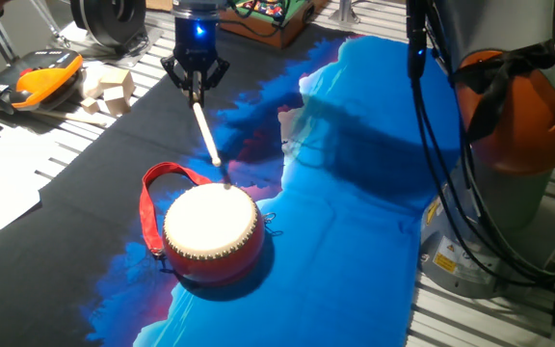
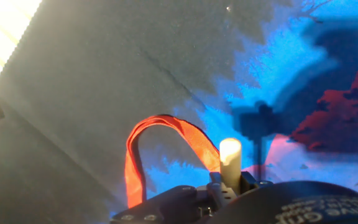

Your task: Play the drum

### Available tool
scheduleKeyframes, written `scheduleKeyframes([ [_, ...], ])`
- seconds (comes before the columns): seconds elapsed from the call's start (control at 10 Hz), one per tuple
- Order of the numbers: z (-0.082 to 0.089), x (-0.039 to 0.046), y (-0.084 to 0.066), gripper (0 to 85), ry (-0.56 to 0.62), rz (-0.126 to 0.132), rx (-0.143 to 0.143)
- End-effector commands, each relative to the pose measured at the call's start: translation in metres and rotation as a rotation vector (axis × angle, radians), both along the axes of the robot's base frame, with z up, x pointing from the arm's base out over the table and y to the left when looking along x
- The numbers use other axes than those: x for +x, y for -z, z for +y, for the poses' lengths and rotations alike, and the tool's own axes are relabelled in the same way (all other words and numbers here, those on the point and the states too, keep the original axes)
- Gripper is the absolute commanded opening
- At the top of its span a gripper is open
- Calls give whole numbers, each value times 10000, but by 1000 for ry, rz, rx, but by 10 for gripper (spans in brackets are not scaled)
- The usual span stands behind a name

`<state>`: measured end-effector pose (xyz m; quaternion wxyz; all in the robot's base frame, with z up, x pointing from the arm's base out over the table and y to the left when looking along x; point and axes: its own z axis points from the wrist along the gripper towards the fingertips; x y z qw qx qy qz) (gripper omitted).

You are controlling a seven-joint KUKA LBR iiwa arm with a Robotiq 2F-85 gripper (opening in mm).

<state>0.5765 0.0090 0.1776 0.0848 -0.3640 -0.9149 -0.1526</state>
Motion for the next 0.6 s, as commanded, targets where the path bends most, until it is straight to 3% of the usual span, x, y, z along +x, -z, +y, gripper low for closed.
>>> scheduleKeyframes([
  [0.0, 2, 1, -1, 0, -32, 6, -31],
  [0.2, 2, 1, -1, 0, -81, -3, -30],
  [0.3, 2, 1, -1, 0, -81, -2, -9],
  [0.5, 2, 1, -1, 0, -81, 2, 3],
])
